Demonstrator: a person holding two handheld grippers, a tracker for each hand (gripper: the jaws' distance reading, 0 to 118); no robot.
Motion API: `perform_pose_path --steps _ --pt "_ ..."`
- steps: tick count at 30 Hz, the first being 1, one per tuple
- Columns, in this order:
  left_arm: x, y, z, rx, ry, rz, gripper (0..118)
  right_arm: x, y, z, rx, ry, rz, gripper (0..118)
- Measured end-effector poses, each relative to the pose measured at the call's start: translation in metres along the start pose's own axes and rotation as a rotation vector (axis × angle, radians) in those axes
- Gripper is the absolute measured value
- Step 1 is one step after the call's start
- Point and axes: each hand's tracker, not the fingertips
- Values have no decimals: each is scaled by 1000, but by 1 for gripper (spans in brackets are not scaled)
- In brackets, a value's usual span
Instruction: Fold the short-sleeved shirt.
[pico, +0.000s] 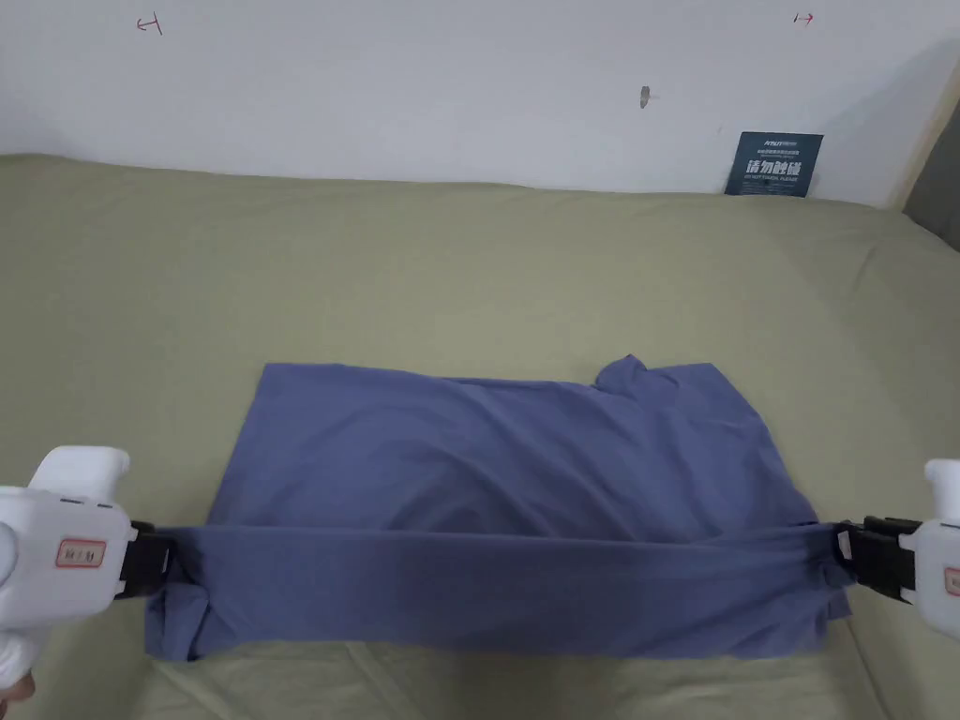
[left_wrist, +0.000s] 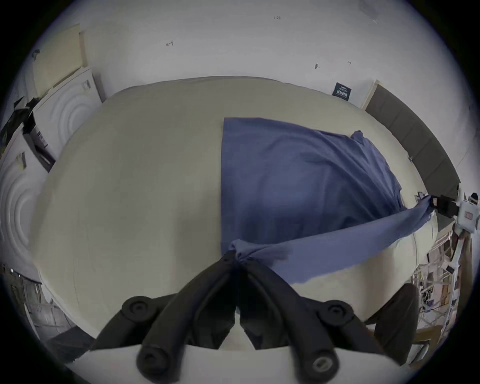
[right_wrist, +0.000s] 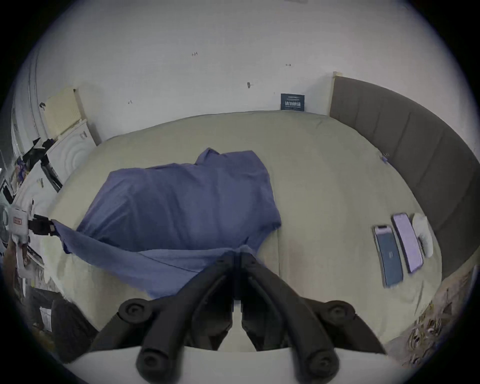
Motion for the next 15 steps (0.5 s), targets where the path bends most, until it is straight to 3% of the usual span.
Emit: perform_pose_path --steps 6,13,14,15 --pt "-1 52 -52 -37 7 -16 0 9 31 -67 -68 -24 28 6" --pt "4 72 -97 -89 -8 22 0 24 38 -121 -137 -21 -17 6" --pt "3 72 -101 -88 -15 33 0 25 36 -121 -141 -15 -27 7" --pt "2 70 -102 -81 -29 40 5 25 35 -117 -133 -16 -46 16"
